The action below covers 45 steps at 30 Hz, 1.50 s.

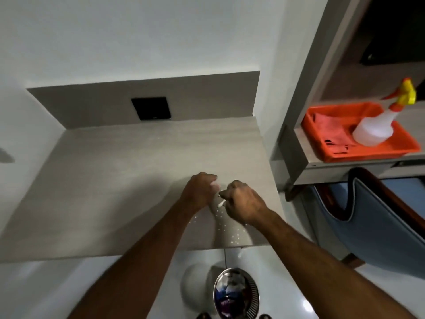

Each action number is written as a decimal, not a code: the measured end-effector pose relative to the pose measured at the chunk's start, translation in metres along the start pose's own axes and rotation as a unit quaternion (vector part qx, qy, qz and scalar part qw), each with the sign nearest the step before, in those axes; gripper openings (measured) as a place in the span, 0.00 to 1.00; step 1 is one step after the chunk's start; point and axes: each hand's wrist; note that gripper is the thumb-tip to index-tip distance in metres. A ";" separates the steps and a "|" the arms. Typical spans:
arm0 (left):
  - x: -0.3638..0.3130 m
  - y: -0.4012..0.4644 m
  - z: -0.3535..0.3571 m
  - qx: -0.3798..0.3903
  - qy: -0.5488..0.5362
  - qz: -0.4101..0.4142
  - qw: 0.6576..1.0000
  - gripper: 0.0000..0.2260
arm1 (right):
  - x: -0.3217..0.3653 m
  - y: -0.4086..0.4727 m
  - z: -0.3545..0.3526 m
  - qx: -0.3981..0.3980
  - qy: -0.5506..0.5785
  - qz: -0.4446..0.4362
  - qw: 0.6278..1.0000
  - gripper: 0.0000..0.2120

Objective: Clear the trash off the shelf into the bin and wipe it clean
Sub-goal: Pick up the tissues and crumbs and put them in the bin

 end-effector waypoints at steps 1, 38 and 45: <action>0.002 0.005 0.000 0.016 0.010 0.028 0.999 0.19 | -0.004 0.001 0.004 -0.006 0.001 -0.006 1.000 0.14; 0.025 -0.080 0.029 -0.185 0.000 0.174 0.967 0.09 | 0.003 -0.104 0.074 -0.306 0.081 -0.011 0.949 0.08; 0.001 -0.213 0.150 -0.176 -0.140 0.075 0.972 0.09 | -0.017 -0.187 0.152 -0.255 0.149 0.026 0.955 0.07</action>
Point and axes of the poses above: each hand's wrist, its own y-axis towards the middle knuckle, its own z-axis out of the palm, x = y × z, and after that the axes turned 10 degrees about y, right-handed
